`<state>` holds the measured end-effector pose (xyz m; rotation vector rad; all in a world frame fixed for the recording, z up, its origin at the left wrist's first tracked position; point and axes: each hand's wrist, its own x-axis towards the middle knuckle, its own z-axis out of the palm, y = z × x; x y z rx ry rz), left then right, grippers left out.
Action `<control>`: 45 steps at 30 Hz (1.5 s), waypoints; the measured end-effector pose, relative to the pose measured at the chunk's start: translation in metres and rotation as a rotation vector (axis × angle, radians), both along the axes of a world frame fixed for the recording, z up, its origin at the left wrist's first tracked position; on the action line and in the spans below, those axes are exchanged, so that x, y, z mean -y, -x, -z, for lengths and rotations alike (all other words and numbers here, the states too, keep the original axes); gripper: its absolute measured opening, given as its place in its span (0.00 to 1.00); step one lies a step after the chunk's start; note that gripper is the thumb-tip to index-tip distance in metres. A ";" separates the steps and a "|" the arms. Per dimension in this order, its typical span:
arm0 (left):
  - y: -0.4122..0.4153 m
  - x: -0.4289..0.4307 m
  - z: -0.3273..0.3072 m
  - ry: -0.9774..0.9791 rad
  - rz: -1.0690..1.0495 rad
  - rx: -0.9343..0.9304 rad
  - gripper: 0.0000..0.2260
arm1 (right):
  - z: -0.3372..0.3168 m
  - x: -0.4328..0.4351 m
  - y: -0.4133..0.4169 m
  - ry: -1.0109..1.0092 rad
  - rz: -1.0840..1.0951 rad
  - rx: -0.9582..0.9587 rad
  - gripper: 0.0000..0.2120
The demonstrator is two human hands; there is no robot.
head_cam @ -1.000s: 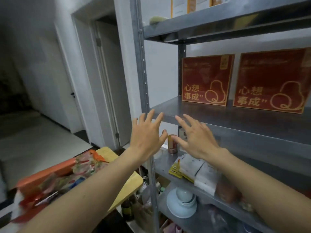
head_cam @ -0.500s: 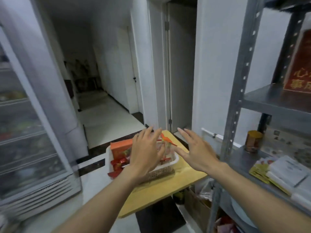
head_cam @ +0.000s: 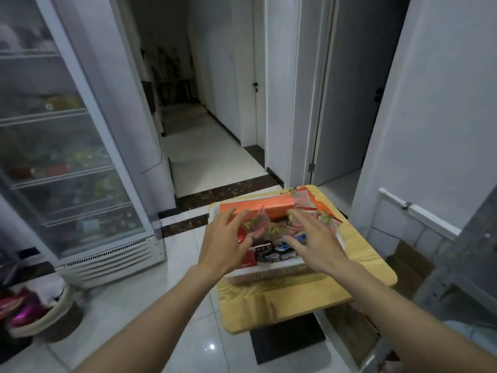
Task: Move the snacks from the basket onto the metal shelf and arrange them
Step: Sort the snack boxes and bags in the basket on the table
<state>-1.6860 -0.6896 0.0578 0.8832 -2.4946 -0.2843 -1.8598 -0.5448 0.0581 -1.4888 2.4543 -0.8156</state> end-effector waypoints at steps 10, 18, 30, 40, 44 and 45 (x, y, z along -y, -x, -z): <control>0.056 0.106 0.047 -0.207 -0.104 0.088 0.28 | 0.033 0.116 0.112 -0.118 -0.096 0.015 0.30; 0.077 0.161 0.075 -0.385 -0.090 0.144 0.28 | 0.049 0.173 0.168 -0.331 -0.306 0.026 0.33; 0.087 0.213 0.086 -0.737 0.053 -0.323 0.18 | 0.058 0.207 0.196 -0.084 -0.250 0.339 0.29; 0.089 0.250 0.003 -0.764 0.019 -0.671 0.14 | 0.054 0.221 0.186 0.125 -0.318 0.676 0.50; 0.087 0.256 -0.029 -0.683 0.048 -0.677 0.12 | 0.046 0.227 0.176 0.202 -0.341 0.626 0.48; 0.087 0.256 -0.035 -0.676 0.051 -0.669 0.11 | 0.044 0.228 0.176 0.222 -0.336 0.617 0.47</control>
